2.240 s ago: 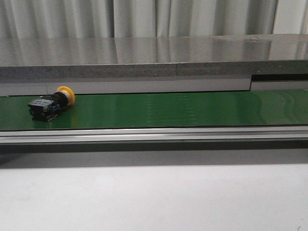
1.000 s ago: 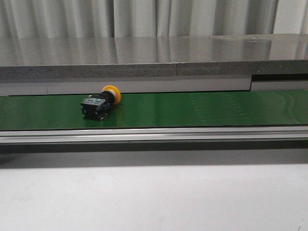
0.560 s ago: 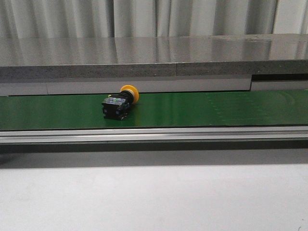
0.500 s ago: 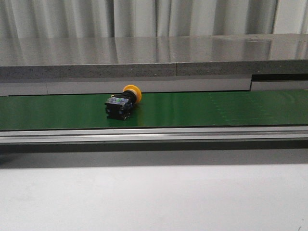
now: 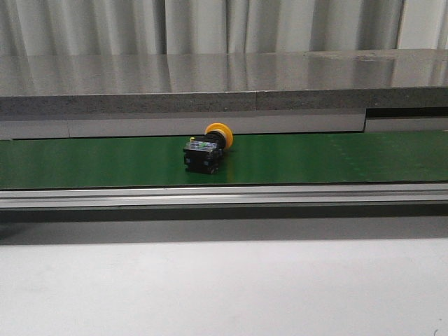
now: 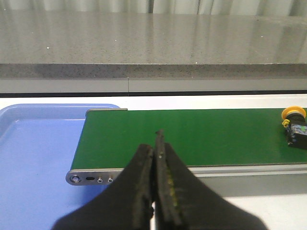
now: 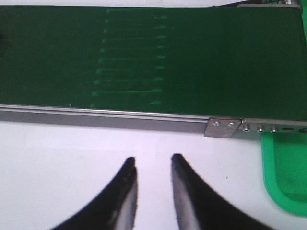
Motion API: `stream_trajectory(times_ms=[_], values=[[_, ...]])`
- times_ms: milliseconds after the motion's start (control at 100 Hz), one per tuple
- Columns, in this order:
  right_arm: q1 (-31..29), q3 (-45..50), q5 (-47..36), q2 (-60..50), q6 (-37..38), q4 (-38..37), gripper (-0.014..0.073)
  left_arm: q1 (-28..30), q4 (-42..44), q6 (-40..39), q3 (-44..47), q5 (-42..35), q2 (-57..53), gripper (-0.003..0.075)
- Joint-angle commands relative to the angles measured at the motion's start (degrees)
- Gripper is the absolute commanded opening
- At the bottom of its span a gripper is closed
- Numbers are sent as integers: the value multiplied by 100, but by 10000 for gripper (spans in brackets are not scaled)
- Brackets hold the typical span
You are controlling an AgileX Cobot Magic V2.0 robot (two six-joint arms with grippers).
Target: Move button from left to right
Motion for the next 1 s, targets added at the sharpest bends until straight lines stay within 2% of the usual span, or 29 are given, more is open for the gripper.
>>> stream_trajectory(times_ms=[0, 70, 140, 490, 990], values=[[-48, -215, -339, -27, -26, 27, 488, -39, -42, -2, -149, -391, 63, -20], [-48, -215, -404, -27, -26, 28, 597, -39, -42, -2, -149, -391, 63, -20], [-48, -215, -500, -27, -26, 33, 643, -39, -42, -2, -149, -391, 63, -20], [10, -323, -765, 288, -26, 762, 645, -39, -42, -2, -149, -391, 63, -20], [888, -1554, -777, 2389, -26, 1115, 645, -39, -42, -2, -149, -391, 63, -20]])
